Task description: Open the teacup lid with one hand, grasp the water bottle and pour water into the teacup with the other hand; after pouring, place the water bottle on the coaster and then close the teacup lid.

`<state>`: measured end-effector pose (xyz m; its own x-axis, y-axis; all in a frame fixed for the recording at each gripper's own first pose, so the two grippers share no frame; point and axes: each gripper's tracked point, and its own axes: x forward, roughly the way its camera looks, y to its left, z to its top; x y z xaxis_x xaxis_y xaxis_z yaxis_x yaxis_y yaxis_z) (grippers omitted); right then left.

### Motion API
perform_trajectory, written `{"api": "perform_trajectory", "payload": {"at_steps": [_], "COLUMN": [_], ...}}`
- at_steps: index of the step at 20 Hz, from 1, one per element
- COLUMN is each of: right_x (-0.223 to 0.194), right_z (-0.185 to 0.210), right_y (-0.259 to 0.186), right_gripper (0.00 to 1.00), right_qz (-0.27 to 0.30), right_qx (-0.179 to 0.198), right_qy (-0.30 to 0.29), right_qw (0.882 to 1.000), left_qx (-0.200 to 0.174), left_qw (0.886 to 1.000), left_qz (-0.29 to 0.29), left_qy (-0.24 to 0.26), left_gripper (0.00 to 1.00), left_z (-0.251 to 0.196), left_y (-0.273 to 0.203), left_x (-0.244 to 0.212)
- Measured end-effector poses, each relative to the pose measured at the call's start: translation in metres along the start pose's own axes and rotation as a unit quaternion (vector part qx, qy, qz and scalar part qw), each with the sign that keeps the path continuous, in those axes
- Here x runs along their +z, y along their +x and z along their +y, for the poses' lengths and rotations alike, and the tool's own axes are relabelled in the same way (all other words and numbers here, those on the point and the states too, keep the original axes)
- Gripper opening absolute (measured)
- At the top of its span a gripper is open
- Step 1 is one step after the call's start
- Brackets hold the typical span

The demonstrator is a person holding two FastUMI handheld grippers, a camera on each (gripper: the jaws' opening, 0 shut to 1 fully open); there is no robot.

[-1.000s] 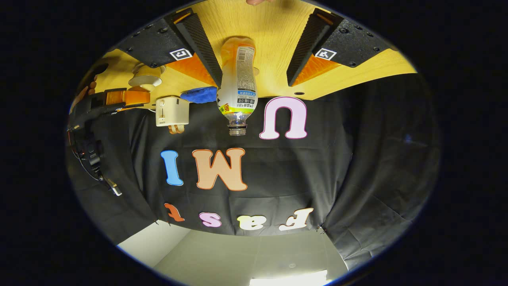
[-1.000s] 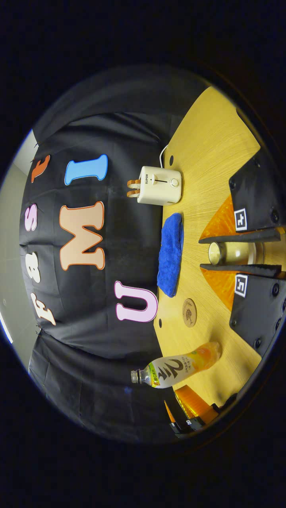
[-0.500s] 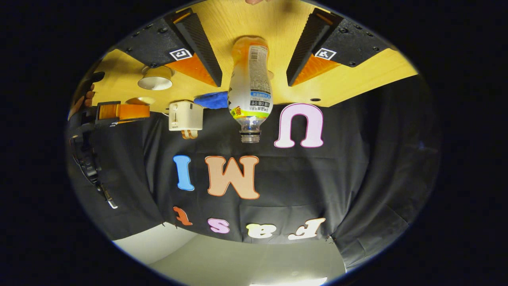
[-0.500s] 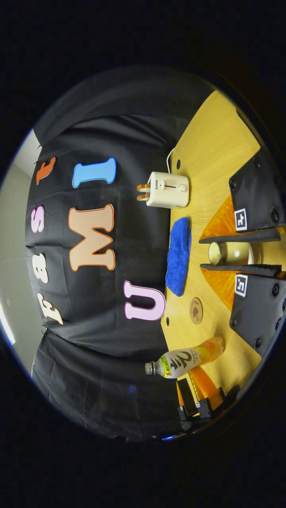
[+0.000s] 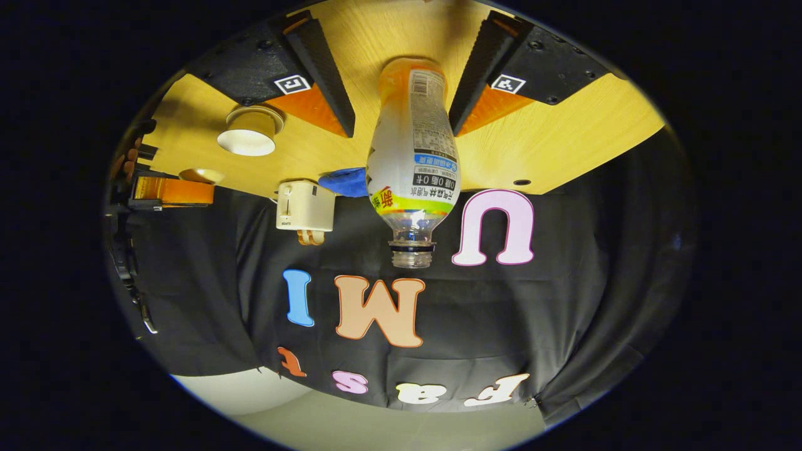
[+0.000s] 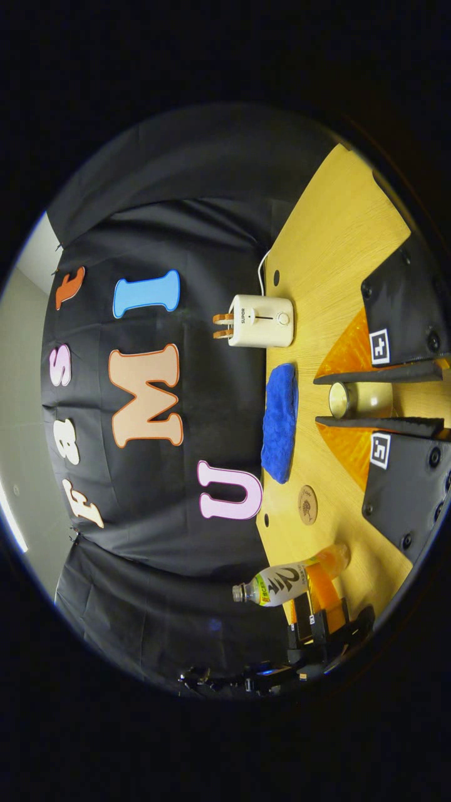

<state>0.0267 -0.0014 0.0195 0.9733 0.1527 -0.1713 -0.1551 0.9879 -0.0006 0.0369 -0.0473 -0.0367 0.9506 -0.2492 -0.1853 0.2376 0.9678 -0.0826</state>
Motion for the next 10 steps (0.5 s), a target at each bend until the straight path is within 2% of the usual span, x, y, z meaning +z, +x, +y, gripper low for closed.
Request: {"api": "perform_trajectory", "payload": {"at_steps": [3, 4, 5, 7, 8, 10], "right_x": [0.000, -0.001, -0.002, -0.004, -0.005, -0.005], "right_z": [-0.007, -0.009, -0.011, -0.013, -0.013, -0.015], "right_y": [-0.002, -0.003, -0.003, -0.004, -0.004, -0.005], "right_gripper": [0.25, 0.22, 0.25, 0.25, 0.22, 0.22], "right_qz": [0.000, 0.000, 0.002, 0.004, 0.005, 0.006], "right_qx": [-0.004, -0.004, -0.004, -0.005, -0.005, -0.005], "right_qy": [0.004, 0.005, 0.005, 0.006, 0.006, 0.008], "right_qw": [1.000, 1.000, 1.000, 1.000, 1.000, 1.000], "left_qx": [-0.001, 0.000, 0.002, -0.005, -0.006, -0.010], "left_qw": [1.000, 1.000, 1.000, 1.000, 1.000, 1.000], "left_qz": [0.007, 0.008, 0.007, 0.009, 0.008, 0.009], "left_qy": [-0.010, -0.012, -0.013, -0.014, -0.014, -0.011], "left_gripper": [0.82, 0.80, 0.80, 0.69, 0.68, 0.66], "left_z": [0.001, 0.002, 0.003, 0.000, 0.000, -0.001], "left_y": [0.005, 0.007, 0.008, 0.009, 0.010, 0.011], "left_x": [-0.002, -0.003, -0.002, -0.002, -0.002, -0.004]}}
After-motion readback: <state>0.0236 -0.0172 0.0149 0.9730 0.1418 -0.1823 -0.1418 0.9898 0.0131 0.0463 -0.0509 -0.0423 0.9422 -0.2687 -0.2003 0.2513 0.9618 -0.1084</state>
